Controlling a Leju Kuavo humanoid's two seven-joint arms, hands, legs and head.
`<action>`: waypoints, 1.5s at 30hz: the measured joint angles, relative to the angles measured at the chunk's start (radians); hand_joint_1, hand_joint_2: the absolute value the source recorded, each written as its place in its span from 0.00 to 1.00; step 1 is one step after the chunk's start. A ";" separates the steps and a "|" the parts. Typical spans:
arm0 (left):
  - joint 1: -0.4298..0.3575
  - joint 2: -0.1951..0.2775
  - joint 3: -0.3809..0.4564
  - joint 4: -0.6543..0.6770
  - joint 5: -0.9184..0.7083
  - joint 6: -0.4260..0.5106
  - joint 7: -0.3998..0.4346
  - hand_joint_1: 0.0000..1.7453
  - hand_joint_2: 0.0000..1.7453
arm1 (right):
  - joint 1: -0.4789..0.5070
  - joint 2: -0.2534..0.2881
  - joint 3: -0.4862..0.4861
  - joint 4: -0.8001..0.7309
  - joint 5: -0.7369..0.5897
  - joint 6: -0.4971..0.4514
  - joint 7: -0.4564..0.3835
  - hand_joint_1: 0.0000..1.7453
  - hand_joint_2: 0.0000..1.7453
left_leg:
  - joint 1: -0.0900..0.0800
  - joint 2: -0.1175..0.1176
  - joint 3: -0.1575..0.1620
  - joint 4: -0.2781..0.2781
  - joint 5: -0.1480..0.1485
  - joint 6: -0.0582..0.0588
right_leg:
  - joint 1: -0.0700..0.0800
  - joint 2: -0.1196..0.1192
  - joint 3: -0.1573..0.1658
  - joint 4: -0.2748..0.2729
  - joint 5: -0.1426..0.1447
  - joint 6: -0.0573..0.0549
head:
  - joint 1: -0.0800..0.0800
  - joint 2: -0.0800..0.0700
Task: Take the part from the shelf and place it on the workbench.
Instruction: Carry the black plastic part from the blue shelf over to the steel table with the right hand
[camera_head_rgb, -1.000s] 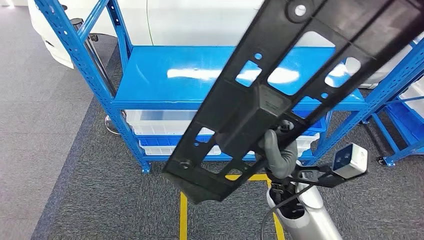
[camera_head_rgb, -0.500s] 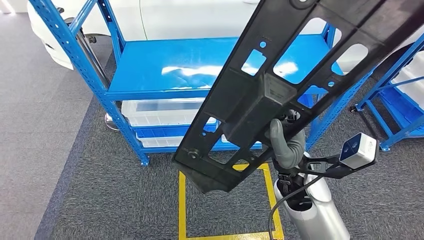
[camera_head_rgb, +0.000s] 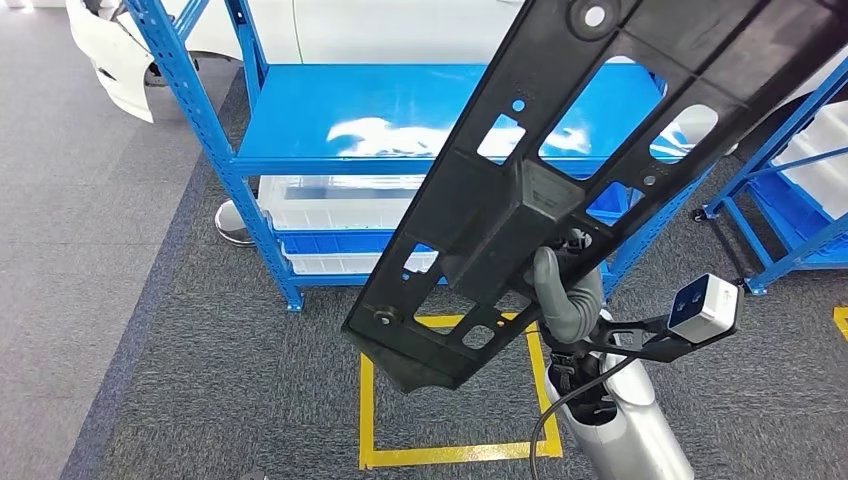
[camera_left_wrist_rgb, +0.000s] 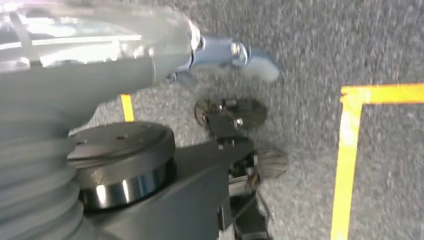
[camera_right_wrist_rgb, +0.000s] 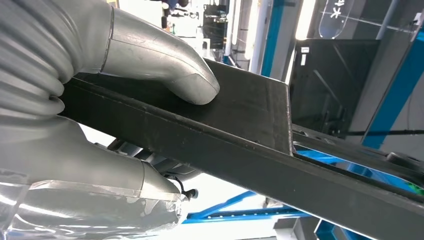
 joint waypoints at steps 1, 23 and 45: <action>0.001 0.000 0.000 0.000 0.001 0.000 0.000 0.00 1.00 | 0.002 0.000 0.000 0.002 0.000 0.000 0.000 1.00 1.00 | 0.000 0.001 -0.010 0.002 0.007 0.000 | -0.002 0.000 -0.018 0.062 -0.029 0.004 | 0.000 0.000; 0.001 0.000 0.000 0.000 -0.001 0.004 0.001 0.00 1.00 | -0.002 0.000 -0.007 0.008 0.000 0.016 0.000 1.00 1.00 | 0.002 -0.005 0.030 0.043 -0.052 -0.037 | 0.006 0.001 0.066 -0.164 0.127 -0.040 | 0.000 0.000; 0.007 -0.002 0.000 0.000 -0.002 0.005 -0.005 0.00 1.00 | 0.035 0.002 -0.014 -0.001 0.019 0.015 0.002 1.00 1.00 | 0.003 -0.001 -0.117 0.165 -0.054 -0.054 | -0.002 0.007 0.142 -0.173 0.062 -0.052 | 0.000 0.000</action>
